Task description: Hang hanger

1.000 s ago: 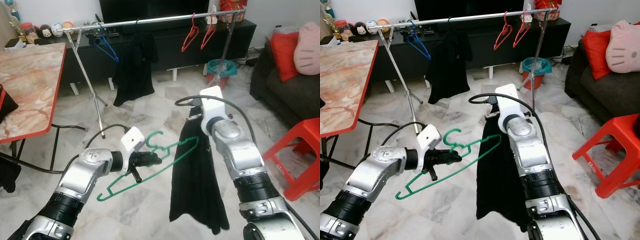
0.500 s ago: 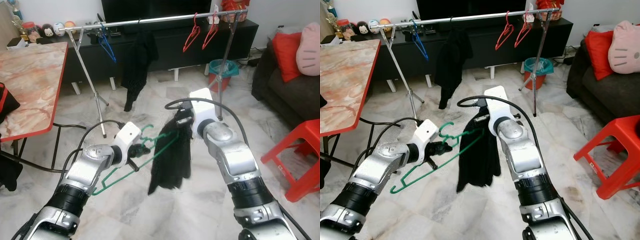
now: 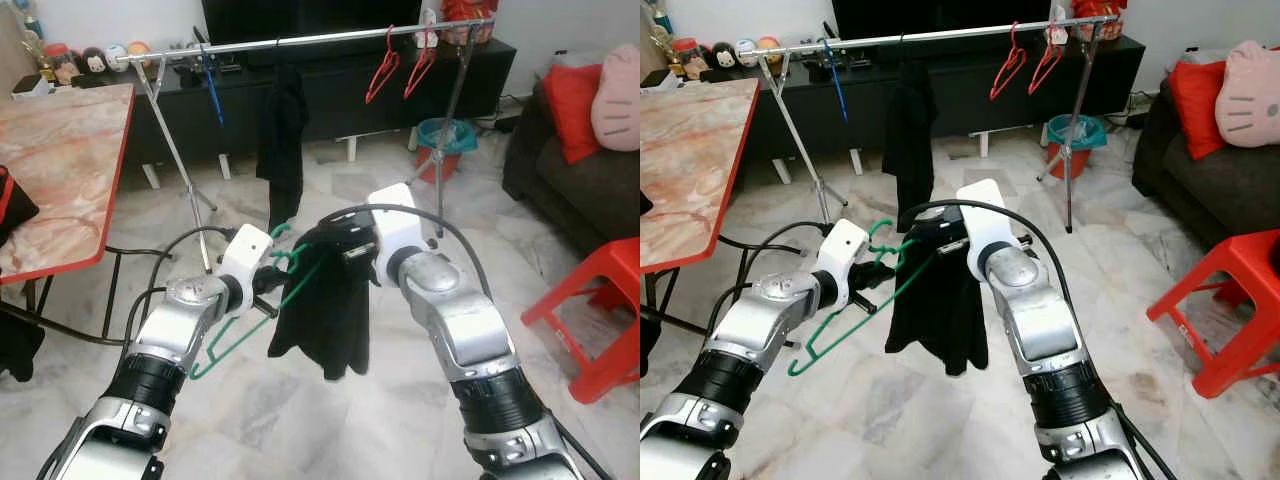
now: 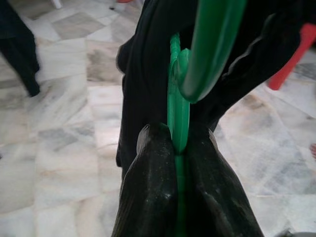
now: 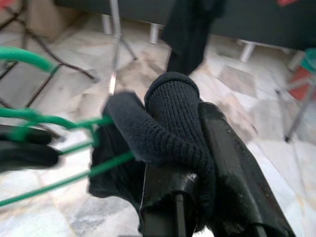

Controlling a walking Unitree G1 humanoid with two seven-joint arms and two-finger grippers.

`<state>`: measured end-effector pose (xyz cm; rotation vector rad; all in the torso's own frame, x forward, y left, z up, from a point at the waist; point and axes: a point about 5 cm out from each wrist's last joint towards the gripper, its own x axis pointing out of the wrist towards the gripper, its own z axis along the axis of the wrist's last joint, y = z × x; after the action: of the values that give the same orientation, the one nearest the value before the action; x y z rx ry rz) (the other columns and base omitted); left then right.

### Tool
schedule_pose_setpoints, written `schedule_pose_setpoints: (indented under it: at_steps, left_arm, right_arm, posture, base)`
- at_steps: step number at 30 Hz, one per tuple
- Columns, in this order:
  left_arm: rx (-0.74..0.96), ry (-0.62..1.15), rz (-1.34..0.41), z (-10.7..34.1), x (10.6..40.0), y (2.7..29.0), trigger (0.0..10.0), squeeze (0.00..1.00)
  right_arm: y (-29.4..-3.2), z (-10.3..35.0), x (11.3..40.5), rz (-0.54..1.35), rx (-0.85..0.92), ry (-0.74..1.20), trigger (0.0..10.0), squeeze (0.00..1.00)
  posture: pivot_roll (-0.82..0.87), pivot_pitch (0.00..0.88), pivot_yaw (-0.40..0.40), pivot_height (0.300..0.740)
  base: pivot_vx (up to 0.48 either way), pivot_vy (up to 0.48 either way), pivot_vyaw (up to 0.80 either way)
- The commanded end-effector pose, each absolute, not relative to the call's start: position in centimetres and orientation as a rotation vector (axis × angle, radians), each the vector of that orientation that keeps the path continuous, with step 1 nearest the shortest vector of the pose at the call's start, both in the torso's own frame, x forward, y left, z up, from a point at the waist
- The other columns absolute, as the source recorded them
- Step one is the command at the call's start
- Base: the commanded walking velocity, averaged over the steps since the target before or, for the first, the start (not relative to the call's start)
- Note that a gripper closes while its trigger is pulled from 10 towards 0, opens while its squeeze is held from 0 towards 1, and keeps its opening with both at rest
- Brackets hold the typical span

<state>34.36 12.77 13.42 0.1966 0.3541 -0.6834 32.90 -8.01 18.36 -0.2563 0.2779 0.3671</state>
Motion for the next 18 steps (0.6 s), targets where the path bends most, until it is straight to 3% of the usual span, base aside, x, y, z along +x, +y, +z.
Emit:
schedule_pose_setpoints:
  at_steps: [1,6,14,18]
  left_arm:
    - [0.205,0.327,-0.697,13.9,34.3,12.5,10.0,0.0]
    - [0.198,0.325,-0.72,13.8,34.3,12.2,10.0,0.0]
    - [0.125,0.233,-0.896,15.2,33.0,10.8,10.0,0.0]
    - [0.114,0.216,-0.938,15.4,32.7,10.5,10.0,0.0]
  right_arm:
    - [-7.3,19.0,32.3,0.409,-0.265,0.258,10.0,0.0]
    - [-6.2,19.3,31.5,0.474,-0.285,0.242,10.0,0.0]
    - [-5.5,19.2,29.6,0.646,-0.427,0.216,10.0,0.0]
    - [-6.8,18.9,29.4,0.647,-0.476,0.219,10.0,0.0]
  posture:
    - [-0.16,0.0,0.017,0.74]
    - [-0.17,0.0,0.018,0.74]
    - [-0.17,0.0,0.018,0.74]
    - [-0.17,0.0,0.018,0.74]
  base:
    - [0.0,0.0,0.0]
    - [0.0,0.0,0.0]
    - [0.0,0.0,0.0]
    - [0.0,0.0,0.0]
